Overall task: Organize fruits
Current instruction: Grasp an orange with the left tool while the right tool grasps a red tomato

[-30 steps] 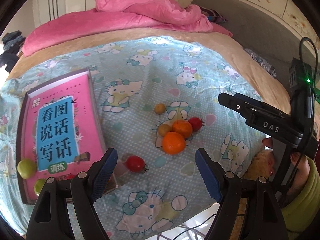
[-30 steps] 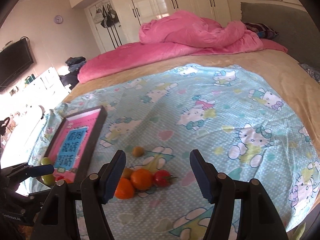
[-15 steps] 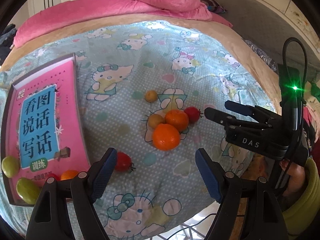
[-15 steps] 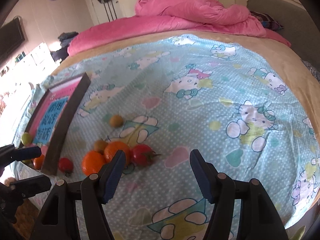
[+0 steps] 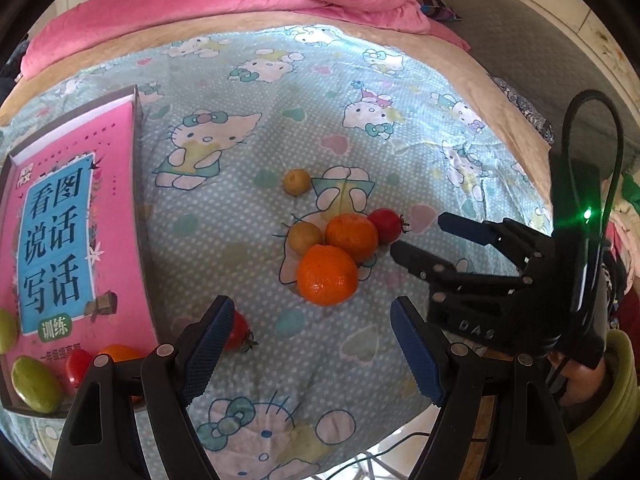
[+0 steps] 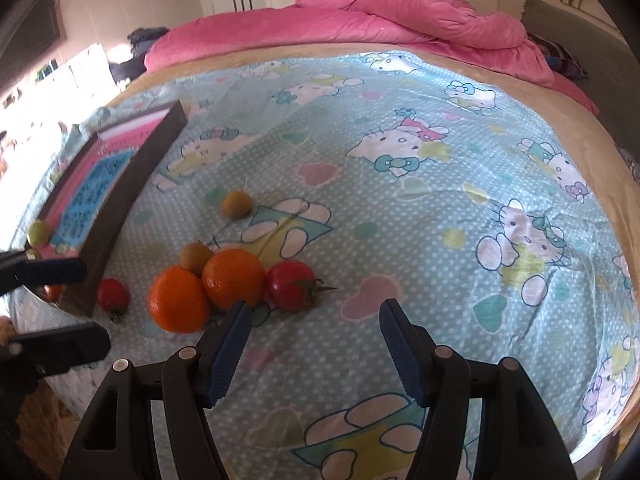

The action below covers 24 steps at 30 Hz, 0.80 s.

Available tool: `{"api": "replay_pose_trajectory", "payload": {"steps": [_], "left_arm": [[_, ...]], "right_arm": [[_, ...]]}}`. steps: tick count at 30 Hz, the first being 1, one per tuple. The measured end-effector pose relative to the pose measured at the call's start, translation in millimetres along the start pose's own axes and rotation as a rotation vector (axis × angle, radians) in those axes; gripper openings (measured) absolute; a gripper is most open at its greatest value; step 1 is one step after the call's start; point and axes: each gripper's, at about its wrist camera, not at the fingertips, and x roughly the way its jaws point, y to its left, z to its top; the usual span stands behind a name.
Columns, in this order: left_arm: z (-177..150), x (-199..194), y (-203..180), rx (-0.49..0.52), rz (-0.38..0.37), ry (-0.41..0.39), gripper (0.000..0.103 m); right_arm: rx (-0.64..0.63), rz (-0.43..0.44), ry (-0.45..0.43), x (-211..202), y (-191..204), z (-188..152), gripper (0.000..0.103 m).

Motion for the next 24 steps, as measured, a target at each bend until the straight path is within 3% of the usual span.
{"api": "replay_pose_trajectory", "payload": {"steps": [15,24], "left_arm": [[2.2,16.8,5.7,-0.041,-0.043,0.031,0.081],[8.9,31.0,2.8,-0.057,-0.052,0.05,0.08]], "right_arm": [[-0.13,-0.064,0.0,19.5,11.8,1.6,0.062],[-0.109,-0.014,-0.014,29.2,4.2,8.1,0.057]]}}
